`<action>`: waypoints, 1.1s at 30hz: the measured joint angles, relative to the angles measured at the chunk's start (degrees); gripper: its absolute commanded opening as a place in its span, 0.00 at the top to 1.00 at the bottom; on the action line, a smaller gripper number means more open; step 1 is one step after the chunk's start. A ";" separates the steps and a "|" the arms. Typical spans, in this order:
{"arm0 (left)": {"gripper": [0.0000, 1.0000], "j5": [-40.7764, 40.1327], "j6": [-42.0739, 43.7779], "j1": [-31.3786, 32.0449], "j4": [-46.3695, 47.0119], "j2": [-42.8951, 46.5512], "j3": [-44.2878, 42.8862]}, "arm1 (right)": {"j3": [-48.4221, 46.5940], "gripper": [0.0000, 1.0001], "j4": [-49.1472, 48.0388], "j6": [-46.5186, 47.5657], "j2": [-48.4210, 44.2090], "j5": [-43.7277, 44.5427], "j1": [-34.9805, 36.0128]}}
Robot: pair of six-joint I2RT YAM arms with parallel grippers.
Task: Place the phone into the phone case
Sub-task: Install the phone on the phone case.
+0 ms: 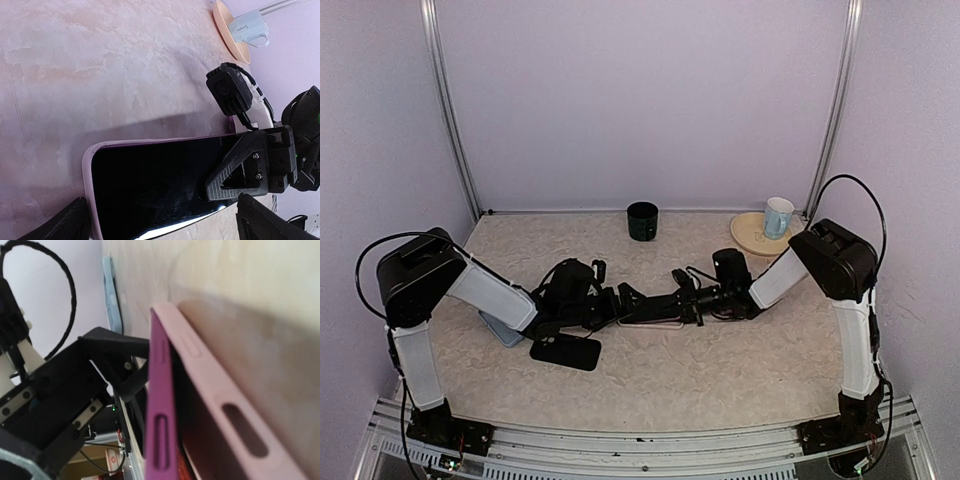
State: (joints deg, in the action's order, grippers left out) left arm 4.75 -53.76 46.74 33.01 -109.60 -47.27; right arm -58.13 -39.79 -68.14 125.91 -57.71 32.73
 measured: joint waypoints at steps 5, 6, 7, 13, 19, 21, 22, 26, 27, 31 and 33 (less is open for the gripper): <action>0.01 2.01 -0.26 -0.50 0.39 0.15 0.42 | 1.16 1.00 -2.38 -1.07 0.00 -0.07 0.11; 0.01 2.49 -0.42 -0.66 0.72 0.15 0.61 | 1.33 1.00 -2.73 -1.20 0.00 -0.07 0.11; 0.01 2.91 -0.50 -0.81 1.05 0.15 0.76 | 1.55 1.00 -3.10 -1.25 0.00 -0.09 0.11; 0.01 4.26 -1.18 -1.29 2.19 0.15 1.40 | 2.67 1.00 -4.79 -1.38 0.00 -0.15 0.15; 0.01 3.58 -1.25 -1.38 1.40 1.01 1.92 | 3.04 1.00 -5.51 -1.16 -0.02 -0.28 0.52; 0.01 3.37 -1.25 -1.38 0.83 1.29 1.92 | 3.08 1.00 -5.60 -0.94 -0.04 -0.39 0.63; 0.01 3.32 -1.25 -1.40 0.70 1.33 1.92 | 3.15 1.00 -5.57 -0.87 -0.11 -0.44 0.66; 0.01 3.13 -1.25 -1.40 0.46 1.33 1.92 | 3.56 1.00 -5.68 -0.28 -0.98 -0.61 0.68; 0.01 3.13 -1.25 -1.40 0.48 1.33 1.92 | 3.58 1.00 -5.68 -0.15 -1.25 -0.61 0.68; 0.01 3.34 -1.25 -1.40 0.52 1.33 1.92 | 3.58 1.00 -5.99 0.42 -2.21 -0.63 0.68; 0.01 3.96 -1.27 -1.40 0.76 1.33 1.92 | 3.65 1.00 -6.10 0.72 -2.54 -0.66 0.68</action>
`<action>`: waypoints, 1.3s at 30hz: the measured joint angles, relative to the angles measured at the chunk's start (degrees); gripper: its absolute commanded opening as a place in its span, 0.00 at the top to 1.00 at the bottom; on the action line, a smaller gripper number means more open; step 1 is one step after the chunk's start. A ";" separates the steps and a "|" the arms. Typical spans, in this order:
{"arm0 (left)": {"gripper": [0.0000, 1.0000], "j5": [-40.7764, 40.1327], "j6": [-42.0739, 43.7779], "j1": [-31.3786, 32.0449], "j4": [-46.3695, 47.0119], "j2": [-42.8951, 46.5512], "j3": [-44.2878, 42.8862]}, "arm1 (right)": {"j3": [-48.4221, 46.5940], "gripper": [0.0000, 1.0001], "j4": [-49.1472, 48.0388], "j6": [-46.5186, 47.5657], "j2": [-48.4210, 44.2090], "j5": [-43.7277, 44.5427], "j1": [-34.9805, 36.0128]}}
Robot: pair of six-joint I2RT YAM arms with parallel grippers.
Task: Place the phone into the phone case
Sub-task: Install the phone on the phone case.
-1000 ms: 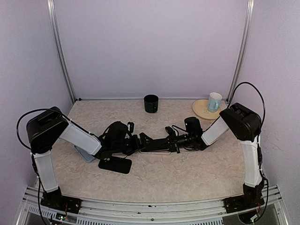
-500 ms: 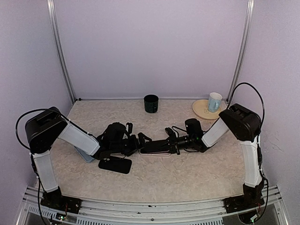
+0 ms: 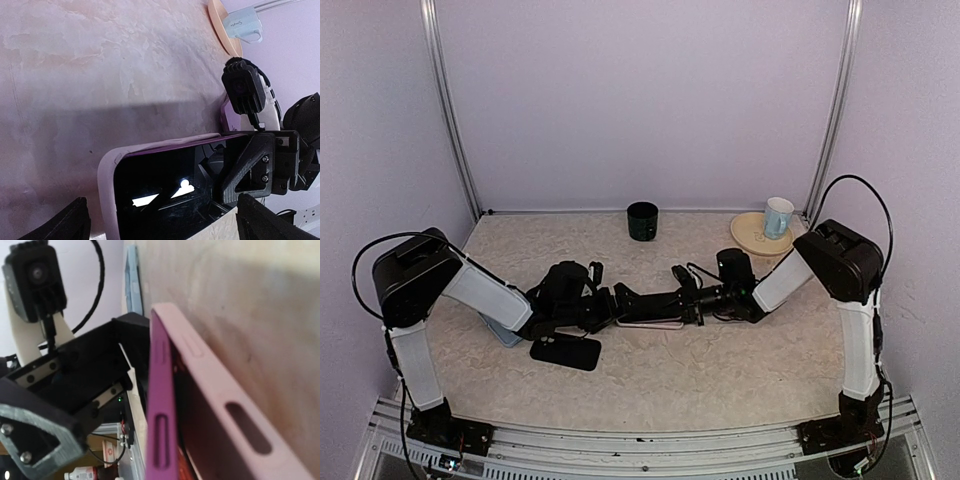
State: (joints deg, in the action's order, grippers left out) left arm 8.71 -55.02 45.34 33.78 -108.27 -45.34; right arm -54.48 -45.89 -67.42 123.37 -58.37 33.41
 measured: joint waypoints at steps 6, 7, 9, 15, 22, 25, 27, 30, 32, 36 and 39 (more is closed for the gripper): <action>0.06 3.56 -0.07 0.00 4.00 -0.02 0.13 | 0.44 1.00 -2.03 0.26 -0.33 -0.79 0.00; 0.08 4.07 -0.13 0.00 4.61 -0.02 0.17 | 0.70 1.00 -2.60 0.28 -0.39 -0.92 -0.02; 0.10 5.33 -0.28 -0.33 5.99 -0.42 0.42 | 1.20 1.00 -3.48 0.28 -0.63 -1.03 -0.09; 0.18 8.98 -1.29 -0.52 10.75 -2.01 0.92 | 2.29 1.00 -6.36 0.26 -1.05 -2.08 -0.07; 0.30 12.00 -2.49 -0.61 15.63 -2.56 1.95 | 3.28 1.00 -10.38 -0.02 -1.36 -3.96 -0.09; 0.37 12.85 -2.82 -0.61 16.85 -2.69 2.03 | 3.34 1.00 -11.69 -0.02 -1.38 -4.68 -0.09; 0.42 13.31 -2.91 -0.63 17.33 -2.75 2.10 | 3.37 1.00 -12.24 0.00 -1.46 -5.14 -0.09; 0.50 13.73 -3.10 -0.63 17.73 -2.80 2.16 | 3.39 1.00 -12.46 0.17 -1.79 -5.73 -0.09; 0.54 13.94 -3.19 -0.66 18.03 -2.80 2.25 | 3.43 1.00 -12.52 0.35 -2.10 -6.05 -0.09; 0.64 14.60 -3.23 -0.68 18.29 -2.80 2.34 | 3.43 1.00 -12.39 1.27 -2.43 -6.67 -0.11; 0.71 15.17 -3.26 -0.74 18.60 -2.80 2.45 | 3.43 1.00 -12.15 2.38 -2.62 -7.26 -0.31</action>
State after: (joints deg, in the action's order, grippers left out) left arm 23.88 -58.28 44.60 52.38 -111.07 -42.89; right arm -51.05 -58.04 -65.04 120.75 -65.63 33.10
